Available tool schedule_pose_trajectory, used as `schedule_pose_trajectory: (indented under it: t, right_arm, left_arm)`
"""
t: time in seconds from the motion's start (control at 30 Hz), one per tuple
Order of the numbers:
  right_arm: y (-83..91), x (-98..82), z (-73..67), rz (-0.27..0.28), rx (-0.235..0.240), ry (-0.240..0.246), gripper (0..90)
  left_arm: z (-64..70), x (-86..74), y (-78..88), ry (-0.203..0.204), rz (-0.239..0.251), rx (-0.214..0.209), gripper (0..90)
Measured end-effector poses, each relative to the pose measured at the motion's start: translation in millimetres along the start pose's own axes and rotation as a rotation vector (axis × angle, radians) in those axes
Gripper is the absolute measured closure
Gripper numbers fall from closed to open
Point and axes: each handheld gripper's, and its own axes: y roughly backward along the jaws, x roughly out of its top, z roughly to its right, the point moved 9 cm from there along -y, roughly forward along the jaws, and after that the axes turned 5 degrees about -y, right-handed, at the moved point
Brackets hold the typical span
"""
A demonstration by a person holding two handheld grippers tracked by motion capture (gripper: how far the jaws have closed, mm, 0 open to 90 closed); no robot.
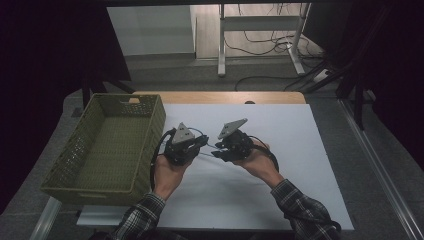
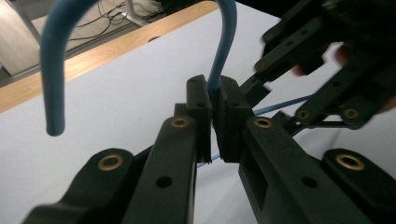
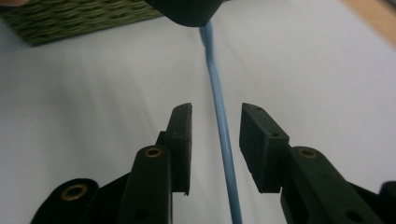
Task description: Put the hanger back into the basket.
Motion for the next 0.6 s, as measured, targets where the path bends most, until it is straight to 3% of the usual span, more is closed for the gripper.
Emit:
schedule_pose_trajectory:
  t: [0.07, 0.13, 0.3, 0.37, 0.53, 0.57, 0.6]
  right_arm:
    - [4.9, 0.9, 0.1, 0.0, -0.037, 0.001, 67.4]
    - [6.3, 0.0, 2.8, -0.014, -0.094, 0.043, 71.3]
    - [8.5, -1.9, 0.8, 0.005, -0.156, 0.12, 83.3]
    - [9.0, -4.7, -3.5, 0.001, -0.121, 0.13, 85.7]
    - [16.0, -8.6, -0.9, 0.009, -0.064, 0.074, 86.0]
    - [22.5, -10.4, 0.5, 0.024, -0.03, 0.039, 86.0]
    - [24.9, -10.8, 0.6, 0.03, -0.017, 0.035, 86.0]
  left_arm:
    - [2.2, 4.2, -0.2, 0.008, -0.014, -0.006, 86.2]
    - [6.7, 8.2, -1.4, 0.019, -0.028, -0.02, 86.1]
    - [13.0, 12.6, -5.7, -0.008, -0.069, -0.031, 85.6]
    - [12.7, 12.6, -5.5, -0.006, -0.062, -0.055, 84.2]
    - [4.2, 3.3, 3.9, -0.037, -0.098, -0.073, 59.9]
    - [-1.4, -3.8, 10.5, -0.038, -0.126, -0.091, 55.2]
    - [-1.4, -3.8, 10.5, -0.038, -0.126, -0.091, 51.3]
